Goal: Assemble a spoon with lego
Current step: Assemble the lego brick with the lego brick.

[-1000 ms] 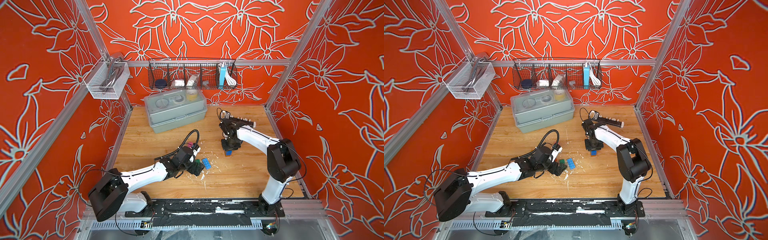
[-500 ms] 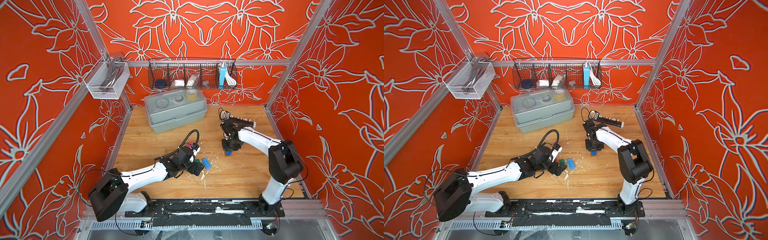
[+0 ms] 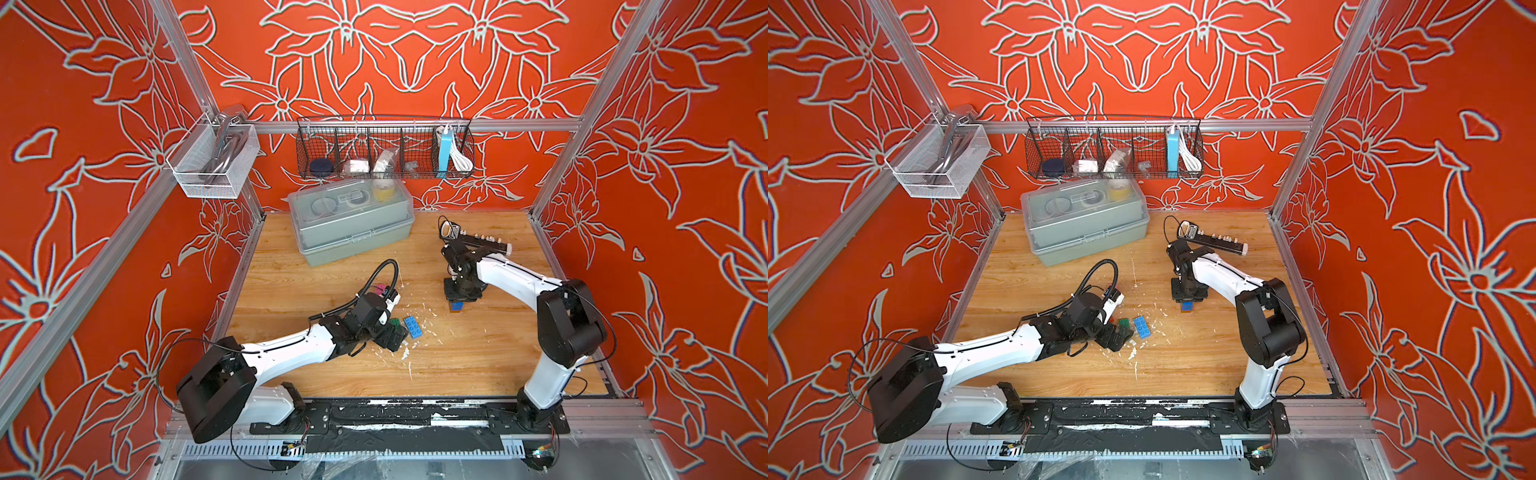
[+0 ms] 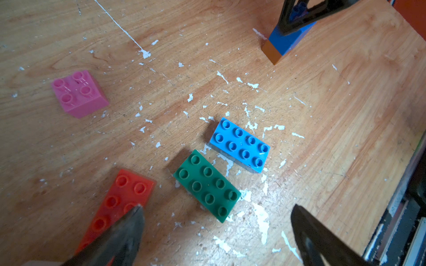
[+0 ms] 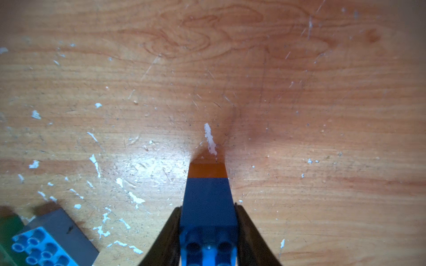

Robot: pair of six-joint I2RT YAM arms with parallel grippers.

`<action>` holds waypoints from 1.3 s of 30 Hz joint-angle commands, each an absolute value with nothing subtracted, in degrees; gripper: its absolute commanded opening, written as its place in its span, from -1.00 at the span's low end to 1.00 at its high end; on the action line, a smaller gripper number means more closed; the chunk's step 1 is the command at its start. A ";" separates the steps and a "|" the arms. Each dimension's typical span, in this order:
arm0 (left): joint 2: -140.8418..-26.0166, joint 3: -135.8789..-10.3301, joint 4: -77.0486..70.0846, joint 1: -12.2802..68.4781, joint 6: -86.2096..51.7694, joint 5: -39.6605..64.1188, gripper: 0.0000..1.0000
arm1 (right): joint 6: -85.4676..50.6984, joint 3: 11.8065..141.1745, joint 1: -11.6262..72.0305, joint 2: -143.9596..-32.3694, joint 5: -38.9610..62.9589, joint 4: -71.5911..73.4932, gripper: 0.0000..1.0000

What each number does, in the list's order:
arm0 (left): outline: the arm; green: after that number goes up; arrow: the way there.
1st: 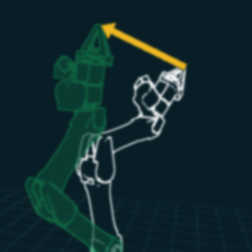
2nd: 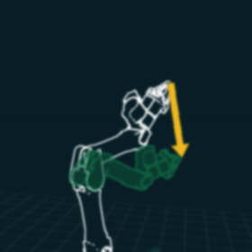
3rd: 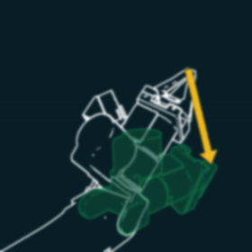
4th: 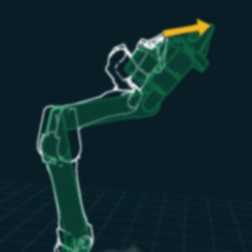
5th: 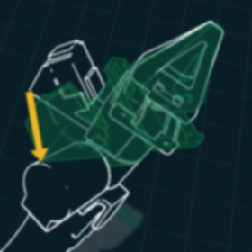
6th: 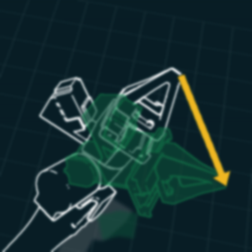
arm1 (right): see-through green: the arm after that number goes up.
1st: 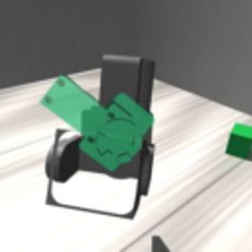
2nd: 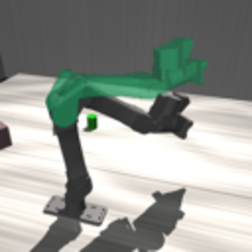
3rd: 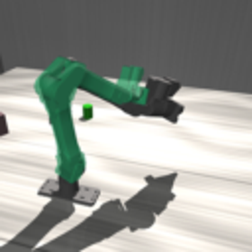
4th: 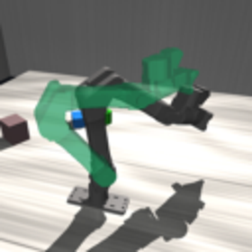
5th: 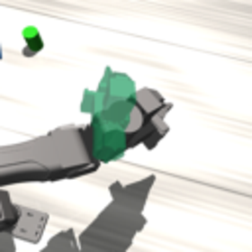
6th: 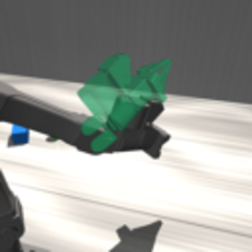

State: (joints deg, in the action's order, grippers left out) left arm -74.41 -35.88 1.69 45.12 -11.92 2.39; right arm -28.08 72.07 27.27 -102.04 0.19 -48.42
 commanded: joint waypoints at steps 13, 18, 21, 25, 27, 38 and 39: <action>-72.25 -36.66 3.18 45.61 -11.16 1.32 0.97 | -29.53 71.19 26.95 -101.34 4.61 -50.08 0.26; -71.76 -36.54 3.42 45.58 -11.13 1.06 0.97 | -30.22 70.52 27.33 -101.79 7.55 -48.32 0.26; -71.63 -36.46 3.63 45.60 -11.07 1.05 0.97 | -30.22 70.75 27.46 -102.43 8.10 -48.10 0.27; -71.54 -36.34 3.65 45.60 -11.08 0.88 0.97 | -30.43 70.83 27.58 -102.15 8.70 -48.02 0.27; -71.42 -36.28 3.62 45.62 -11.22 0.79 0.97 | -30.11 71.23 27.53 -101.19 6.93 -49.15 0.27; -69.33 -35.14 3.61 45.59 -12.27 -0.06 0.97 | -27.16 75.04 28.15 -90.16 -0.91 -57.38 0.28; -68.94 -34.91 3.73 45.53 -12.59 -0.44 0.97 | -26.79 75.75 28.66 -89.33 -1.19 -58.00 0.28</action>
